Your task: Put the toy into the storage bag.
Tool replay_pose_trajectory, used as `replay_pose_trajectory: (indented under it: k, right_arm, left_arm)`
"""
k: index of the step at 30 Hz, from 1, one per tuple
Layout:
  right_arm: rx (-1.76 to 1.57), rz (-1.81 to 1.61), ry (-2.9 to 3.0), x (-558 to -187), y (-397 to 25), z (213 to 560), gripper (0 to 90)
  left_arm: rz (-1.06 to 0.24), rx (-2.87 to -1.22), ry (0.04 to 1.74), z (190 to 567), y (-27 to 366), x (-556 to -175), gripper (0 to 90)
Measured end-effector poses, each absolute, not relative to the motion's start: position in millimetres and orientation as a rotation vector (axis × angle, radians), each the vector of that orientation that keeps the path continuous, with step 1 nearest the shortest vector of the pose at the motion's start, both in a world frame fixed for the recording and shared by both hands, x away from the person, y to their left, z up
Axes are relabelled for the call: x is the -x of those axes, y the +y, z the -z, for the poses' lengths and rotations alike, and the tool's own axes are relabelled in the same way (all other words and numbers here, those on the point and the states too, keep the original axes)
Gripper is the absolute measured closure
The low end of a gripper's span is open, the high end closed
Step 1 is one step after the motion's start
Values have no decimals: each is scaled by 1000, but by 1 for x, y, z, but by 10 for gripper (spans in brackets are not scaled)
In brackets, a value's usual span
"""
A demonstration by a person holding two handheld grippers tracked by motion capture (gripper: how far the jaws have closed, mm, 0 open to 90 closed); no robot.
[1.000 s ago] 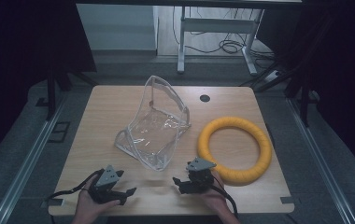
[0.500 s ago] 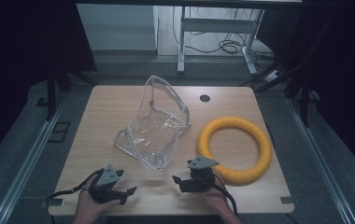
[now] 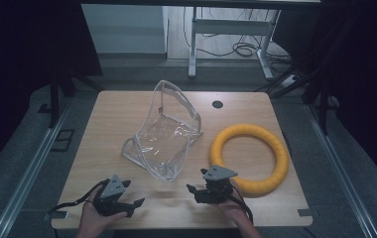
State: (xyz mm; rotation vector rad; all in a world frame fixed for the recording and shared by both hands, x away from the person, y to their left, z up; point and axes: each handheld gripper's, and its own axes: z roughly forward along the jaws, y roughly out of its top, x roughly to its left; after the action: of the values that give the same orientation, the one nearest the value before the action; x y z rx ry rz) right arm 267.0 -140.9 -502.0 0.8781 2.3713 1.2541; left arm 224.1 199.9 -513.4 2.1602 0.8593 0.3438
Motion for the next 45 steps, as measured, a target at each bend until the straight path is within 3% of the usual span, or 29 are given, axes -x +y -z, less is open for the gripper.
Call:
replay_pose_trajectory:
  k: [19, 45]
  right_arm:
    - [-872, -1147, 2400, -280, -186, 471, 261]
    - [-860, -892, 2601, -305, -198, 457, 242]
  left_arm:
    - [-299, -2126, 883, 512, 198, -230, 202]
    - [-301, -2129, 891, 511, 199, -232, 202]
